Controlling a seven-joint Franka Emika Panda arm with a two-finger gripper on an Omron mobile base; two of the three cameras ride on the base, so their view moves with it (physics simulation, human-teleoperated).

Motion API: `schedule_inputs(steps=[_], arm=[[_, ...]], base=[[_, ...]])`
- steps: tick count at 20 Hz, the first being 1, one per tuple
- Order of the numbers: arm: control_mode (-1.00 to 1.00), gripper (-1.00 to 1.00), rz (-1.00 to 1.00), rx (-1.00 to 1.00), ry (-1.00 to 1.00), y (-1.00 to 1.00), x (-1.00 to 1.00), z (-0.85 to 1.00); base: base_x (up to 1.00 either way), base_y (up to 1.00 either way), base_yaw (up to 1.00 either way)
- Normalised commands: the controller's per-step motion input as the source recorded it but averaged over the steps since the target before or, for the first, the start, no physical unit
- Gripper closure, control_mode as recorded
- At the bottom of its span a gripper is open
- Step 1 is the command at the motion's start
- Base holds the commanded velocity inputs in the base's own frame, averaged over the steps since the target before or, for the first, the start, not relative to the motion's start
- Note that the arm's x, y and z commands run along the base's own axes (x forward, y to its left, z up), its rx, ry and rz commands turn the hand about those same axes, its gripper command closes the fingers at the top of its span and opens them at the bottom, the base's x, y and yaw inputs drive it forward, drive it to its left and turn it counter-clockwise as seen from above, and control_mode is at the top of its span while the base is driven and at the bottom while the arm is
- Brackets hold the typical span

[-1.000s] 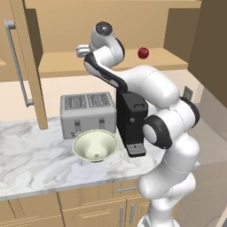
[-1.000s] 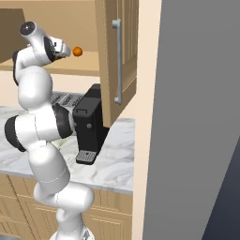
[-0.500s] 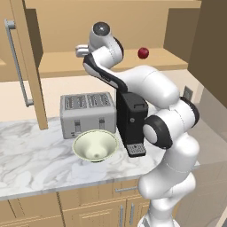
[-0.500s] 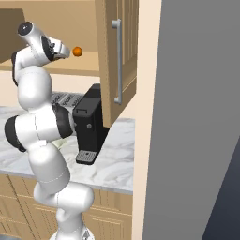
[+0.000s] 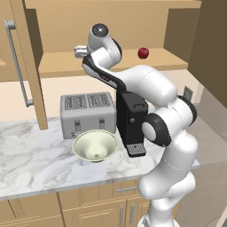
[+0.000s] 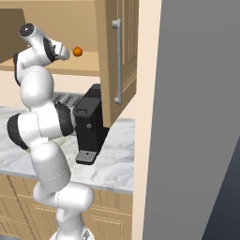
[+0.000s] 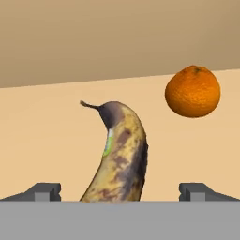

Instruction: Open the cabinet. Pick the banana and apple from the cabinet and place them into the bowl. Then close the cabinet.

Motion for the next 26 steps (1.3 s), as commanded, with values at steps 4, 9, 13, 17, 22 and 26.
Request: schedule_inputs(steps=[4, 9, 13, 17, 22, 26], arm=[[-1.00, -1.00, -0.01, 0.04, 0.00, 0.10, 0.28, -0.10], [-1.00, 1.00, -0.01, 0.01, 0.00, 0.15, 0.25, -0.33], [-1.00, 1.00, 0.00, 0.00, 0.06, 0.05, 0.07, -0.28], [-1.00, 1.00, 0.00, 0.00, 0.11, 0.00, 0.00, -0.08], [-1.00, 1.00, 0.00, 0.00, 0.00, 0.00, -0.02, -0.16], [-1.00, 1.00, 0.00, 0.00, -0.15, 0.00, -0.20, -0.23]], base=[[0.00, 0.00, 0.00], [0.00, 0.00, 0.00], [0.00, 0.00, 0.00], [0.00, 0.00, 0.00], [0.00, 0.00, 0.00], [0.00, 0.00, 0.00]])
